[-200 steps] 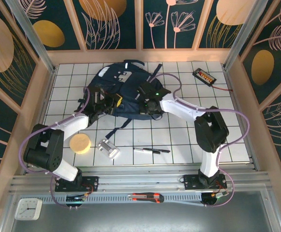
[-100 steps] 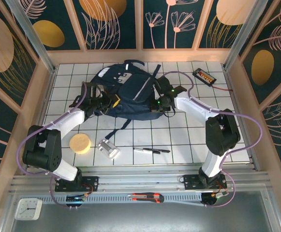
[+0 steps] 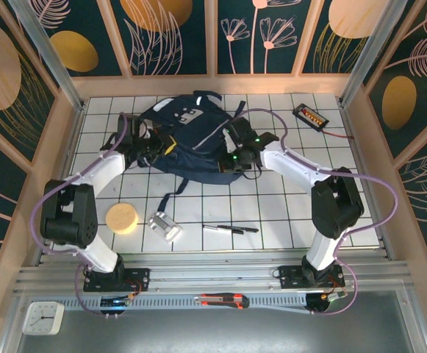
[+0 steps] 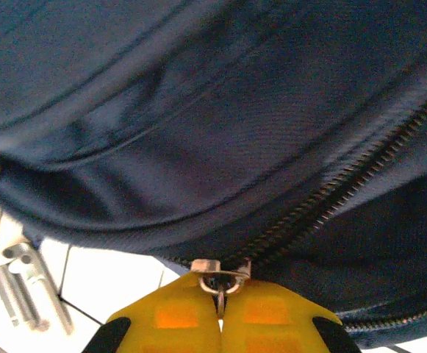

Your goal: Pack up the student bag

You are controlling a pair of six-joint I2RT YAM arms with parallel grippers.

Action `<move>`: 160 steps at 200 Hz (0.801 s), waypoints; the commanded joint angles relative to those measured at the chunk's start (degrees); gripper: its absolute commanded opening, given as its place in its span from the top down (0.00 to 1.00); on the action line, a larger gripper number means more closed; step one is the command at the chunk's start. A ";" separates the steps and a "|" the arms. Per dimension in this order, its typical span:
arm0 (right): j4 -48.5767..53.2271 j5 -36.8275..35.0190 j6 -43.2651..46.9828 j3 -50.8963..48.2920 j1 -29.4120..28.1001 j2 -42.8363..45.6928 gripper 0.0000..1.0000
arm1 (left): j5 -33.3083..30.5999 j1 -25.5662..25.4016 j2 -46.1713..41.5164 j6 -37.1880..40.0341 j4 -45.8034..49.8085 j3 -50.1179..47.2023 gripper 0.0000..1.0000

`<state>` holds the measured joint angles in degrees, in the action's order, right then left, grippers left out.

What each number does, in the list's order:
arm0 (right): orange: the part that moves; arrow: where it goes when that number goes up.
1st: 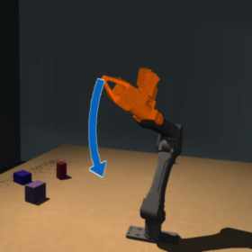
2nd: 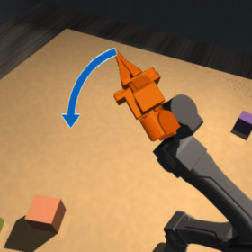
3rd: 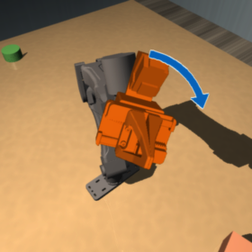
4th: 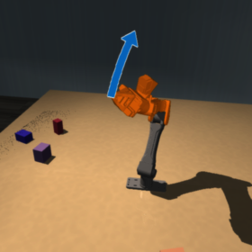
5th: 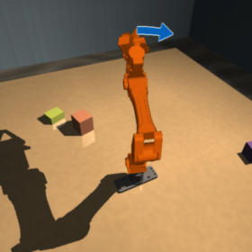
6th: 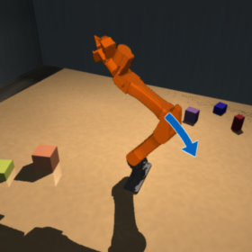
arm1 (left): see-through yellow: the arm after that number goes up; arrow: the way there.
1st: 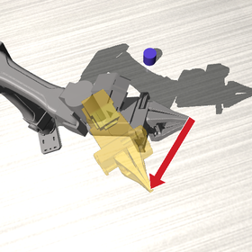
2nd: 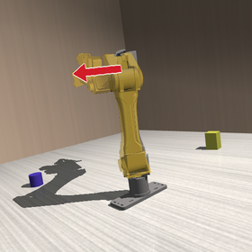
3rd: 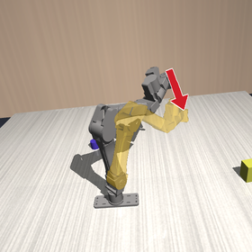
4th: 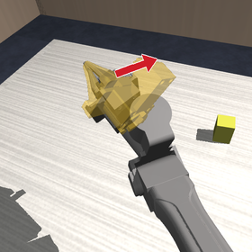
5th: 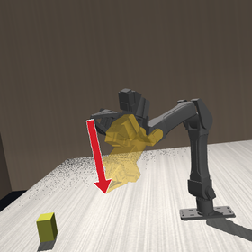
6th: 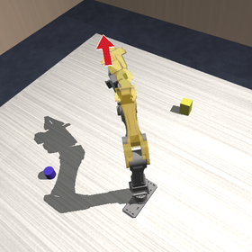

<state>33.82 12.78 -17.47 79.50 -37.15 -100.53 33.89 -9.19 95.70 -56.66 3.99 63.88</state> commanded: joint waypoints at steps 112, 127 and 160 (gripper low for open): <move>3.47 8.13 -7.50 25.51 -8.02 -17.45 1.00 | -4.68 0.98 -18.36 -24.13 -21.63 -21.50 0.30; 3.64 8.15 -7.30 26.00 -8.00 -17.60 1.00 | -5.21 -0.28 -18.27 -25.95 -24.11 -23.25 0.35; 4.32 7.80 -7.10 26.63 -8.09 -17.57 1.00 | -5.85 -3.02 -15.21 -31.90 -33.80 -25.89 0.50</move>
<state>37.95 19.22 -24.99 103.15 -45.10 -117.91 28.86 -10.50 78.39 -81.17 -19.35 39.24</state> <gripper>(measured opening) 0.052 0.521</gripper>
